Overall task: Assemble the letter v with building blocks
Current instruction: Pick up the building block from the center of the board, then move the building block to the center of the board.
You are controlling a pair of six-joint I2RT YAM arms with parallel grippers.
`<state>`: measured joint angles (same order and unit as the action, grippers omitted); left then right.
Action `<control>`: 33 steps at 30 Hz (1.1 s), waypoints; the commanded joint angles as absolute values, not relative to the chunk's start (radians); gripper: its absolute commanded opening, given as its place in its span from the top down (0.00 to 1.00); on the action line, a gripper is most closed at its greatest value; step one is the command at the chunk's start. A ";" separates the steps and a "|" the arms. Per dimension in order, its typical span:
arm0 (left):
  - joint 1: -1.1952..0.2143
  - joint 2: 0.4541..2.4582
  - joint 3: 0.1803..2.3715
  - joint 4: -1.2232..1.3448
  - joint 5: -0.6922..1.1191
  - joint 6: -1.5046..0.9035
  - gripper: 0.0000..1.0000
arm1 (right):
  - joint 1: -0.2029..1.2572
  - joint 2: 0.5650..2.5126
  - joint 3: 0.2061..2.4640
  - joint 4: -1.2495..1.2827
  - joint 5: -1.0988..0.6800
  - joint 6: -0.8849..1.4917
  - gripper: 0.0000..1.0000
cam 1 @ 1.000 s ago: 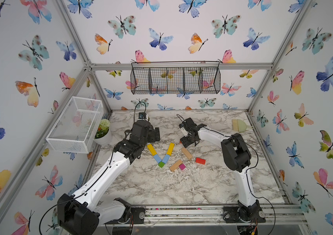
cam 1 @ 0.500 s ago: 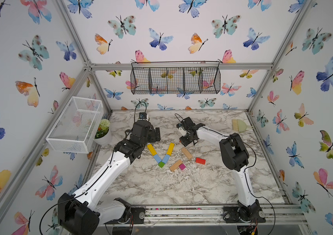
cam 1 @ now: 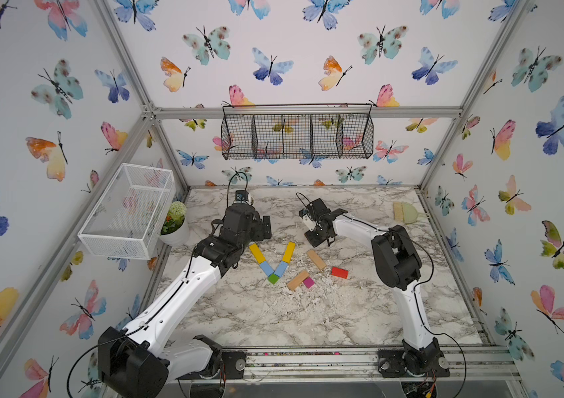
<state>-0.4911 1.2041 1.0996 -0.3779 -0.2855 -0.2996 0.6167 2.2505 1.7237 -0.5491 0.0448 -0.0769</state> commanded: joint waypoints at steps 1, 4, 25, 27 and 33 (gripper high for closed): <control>-0.486 1.204 1.126 -0.369 -0.273 -0.294 0.04 | 0.621 2.202 1.663 -0.572 0.116 -0.034 0.73; -0.484 1.205 1.126 -0.369 -0.268 -0.294 0.04 | 0.618 2.142 1.591 -0.577 0.164 0.021 0.73; -0.476 1.211 1.121 -0.342 -0.247 -0.295 0.04 | 0.617 1.764 1.080 -0.490 0.159 0.216 0.73; -0.476 1.216 1.123 -0.342 -0.241 -0.294 0.04 | 0.617 1.757 1.077 -0.491 0.160 0.216 0.73; -0.476 1.210 1.124 -0.343 -0.240 -0.296 0.04 | 0.618 1.743 1.037 -0.484 0.131 0.225 0.73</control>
<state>-0.4835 1.2106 1.0996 -0.3565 -0.2554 -0.2996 0.6189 1.7729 1.0645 -0.4892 0.1524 0.2031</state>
